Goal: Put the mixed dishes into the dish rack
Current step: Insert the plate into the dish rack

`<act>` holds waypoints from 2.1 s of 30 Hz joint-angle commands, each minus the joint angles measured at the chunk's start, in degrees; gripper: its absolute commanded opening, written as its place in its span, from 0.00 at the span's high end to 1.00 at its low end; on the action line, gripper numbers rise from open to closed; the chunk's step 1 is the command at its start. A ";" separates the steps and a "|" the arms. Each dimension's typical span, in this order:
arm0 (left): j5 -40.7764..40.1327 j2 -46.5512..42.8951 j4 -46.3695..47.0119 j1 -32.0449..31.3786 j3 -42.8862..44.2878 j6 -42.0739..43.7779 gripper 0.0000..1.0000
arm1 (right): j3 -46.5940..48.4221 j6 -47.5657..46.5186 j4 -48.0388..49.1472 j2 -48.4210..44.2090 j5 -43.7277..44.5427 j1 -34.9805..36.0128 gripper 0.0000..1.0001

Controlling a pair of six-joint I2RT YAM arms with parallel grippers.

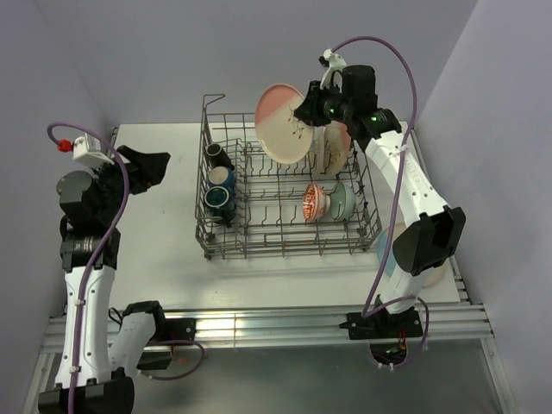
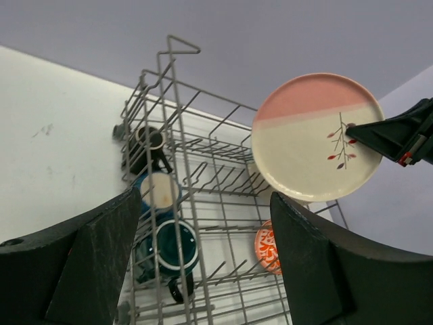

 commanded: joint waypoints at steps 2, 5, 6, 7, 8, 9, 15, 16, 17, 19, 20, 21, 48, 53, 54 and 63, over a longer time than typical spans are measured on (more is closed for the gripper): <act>-4.55 -3.56 -4.37 0.42 -2.02 1.97 0.16 | 2.03 -0.65 5.83 -0.72 12.11 1.13 1.00; -6.14 -5.41 -6.13 0.50 -2.98 2.32 0.14 | 1.23 0.41 6.36 -0.81 17.03 2.53 1.00; -6.84 -5.76 -6.57 0.50 -3.16 2.41 0.14 | 1.06 0.85 6.45 -0.72 18.70 2.98 1.00; -7.02 -6.46 -6.92 0.50 -3.43 2.50 0.14 | 0.62 0.94 6.71 -0.63 22.54 3.50 1.00; -7.28 -6.91 -7.54 0.50 -3.95 2.59 0.13 | 0.44 1.11 6.88 -0.54 24.06 4.64 1.00; -7.72 -7.26 -7.89 0.50 -4.22 2.50 0.12 | 0.35 1.03 7.06 -0.20 25.38 5.09 1.00; -9.21 -9.37 -9.82 0.50 -5.71 2.85 0.12 | 0.18 1.02 8.73 1.30 35.75 7.99 1.00; -9.39 -9.81 -10.09 0.50 -5.80 2.85 0.11 | 0.26 1.20 8.91 1.48 36.63 8.17 1.00; -9.83 -10.16 -10.18 0.59 -6.15 2.94 0.11 | 0.35 1.38 8.91 1.83 37.60 8.26 1.00; -10.27 -10.77 -10.62 0.59 -6.50 3.03 0.10 | 0.27 1.64 8.99 2.09 38.31 8.26 1.00; -10.53 -10.95 -10.70 0.59 -6.85 2.94 0.10 | 0.27 1.73 9.00 2.18 38.57 8.26 1.00; -10.62 -11.04 -10.79 0.59 -6.94 2.94 0.10 | 0.18 1.64 9.08 2.27 38.92 8.26 1.00; -11.06 -12.18 -11.58 0.59 -8.35 2.68 0.10 | -0.53 1.99 10.23 4.64 45.25 9.13 1.00; -11.33 -12.27 -12.11 0.59 -8.35 2.77 0.10 | -0.44 2.08 10.40 5.96 48.24 10.10 1.00; -11.33 -12.36 -12.11 0.59 -8.35 2.77 0.10 | -0.44 1.91 10.40 6.13 48.42 10.28 1.00; -10.80 -11.92 -11.23 0.59 -8.79 2.41 0.10 | -2.11 1.29 9.44 7.37 51.67 12.82 1.00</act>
